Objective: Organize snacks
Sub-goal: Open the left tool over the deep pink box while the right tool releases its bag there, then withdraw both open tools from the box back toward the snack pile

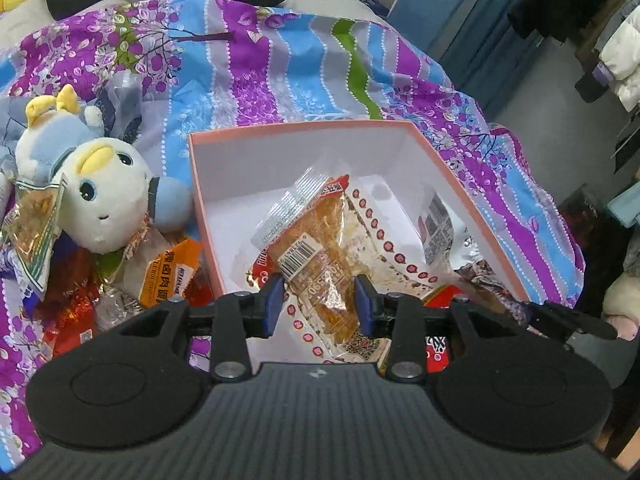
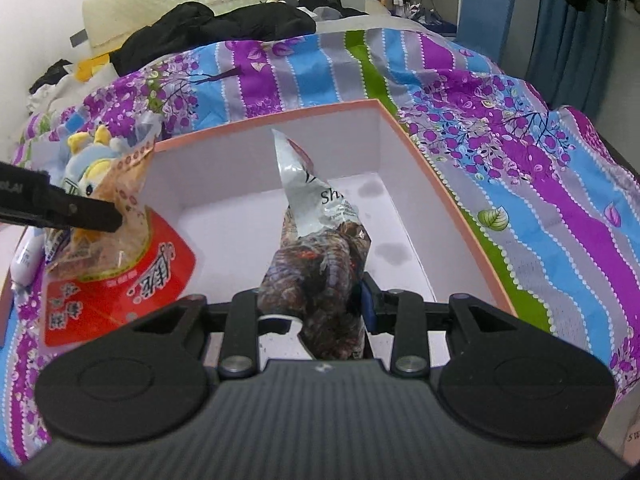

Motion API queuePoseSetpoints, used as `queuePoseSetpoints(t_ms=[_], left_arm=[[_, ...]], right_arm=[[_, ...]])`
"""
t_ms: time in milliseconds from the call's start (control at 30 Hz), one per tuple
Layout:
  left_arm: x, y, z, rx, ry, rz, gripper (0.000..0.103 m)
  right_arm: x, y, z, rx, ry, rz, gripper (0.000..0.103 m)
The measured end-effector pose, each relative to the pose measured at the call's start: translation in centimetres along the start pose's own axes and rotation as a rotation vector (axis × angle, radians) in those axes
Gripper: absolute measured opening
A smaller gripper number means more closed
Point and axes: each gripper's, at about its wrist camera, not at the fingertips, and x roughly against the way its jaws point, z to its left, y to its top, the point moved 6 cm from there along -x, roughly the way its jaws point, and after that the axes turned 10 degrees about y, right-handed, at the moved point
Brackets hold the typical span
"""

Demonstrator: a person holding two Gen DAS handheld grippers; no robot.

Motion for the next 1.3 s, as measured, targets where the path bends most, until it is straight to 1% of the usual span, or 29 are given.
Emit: queuePoseSetpoints(t_ms=[67,100,133,167,267,433,767,900,1000,1067,1200,1300], left_arm=[[0.2,0.0,0.1,0.002,-0.009,-0.002,0.05],[0.4,0.0,0.2,0.002,-0.011,-0.006,0.059],[0.5,0.0,0.3,0.003,-0.015,-0.008,0.062],[0.8,0.0,0.4,0.004,-0.023,-0.015,0.062],[2.0,-0.1,0.9,0.017,-0.02,-0.042,0.064],[5.1,-0.7,1.6,-0.012,-0.003,-0.119,0.066],[12.8,-3.2,3.3,-0.019,0.0,-0.289,0.066],[15.3,-4.8,3.9,-0.027,0.014,-0.347,0.066],[16.7,-6.4,4.6,-0.019,0.026,-0.376,0.066],[17.4,-7.6,5.3,-0.01,0.034,-0.394,0.066],[18.5,-10.0,6.7,0.016,0.054,-0.414,0.066],[19.0,-12.0,7.5,0.026,0.086,-0.422,0.066]], right_arm=[[0.1,0.1,-0.1,-0.005,-0.003,-0.002,0.038],[0.2,0.2,-0.2,-0.01,-0.001,-0.005,0.04],[0.3,0.3,-0.2,-0.014,0.001,-0.006,0.051],[0.5,0.3,-0.2,-0.017,0.006,-0.012,0.061],[1.4,0.3,-0.2,-0.029,0.028,-0.036,0.059],[3.7,0.3,0.6,-0.041,0.048,-0.102,0.059],[9.6,0.4,5.3,0.0,0.11,-0.265,0.059],[12.0,-0.3,7.3,0.023,0.133,-0.322,0.06],[13.0,-1.6,8.9,0.047,0.145,-0.341,0.06],[13.3,-2.6,9.6,0.05,0.154,-0.338,0.06],[13.9,-4.7,11.4,0.072,0.169,-0.344,0.06],[14.0,-6.2,12.7,0.089,0.179,-0.342,0.06]])
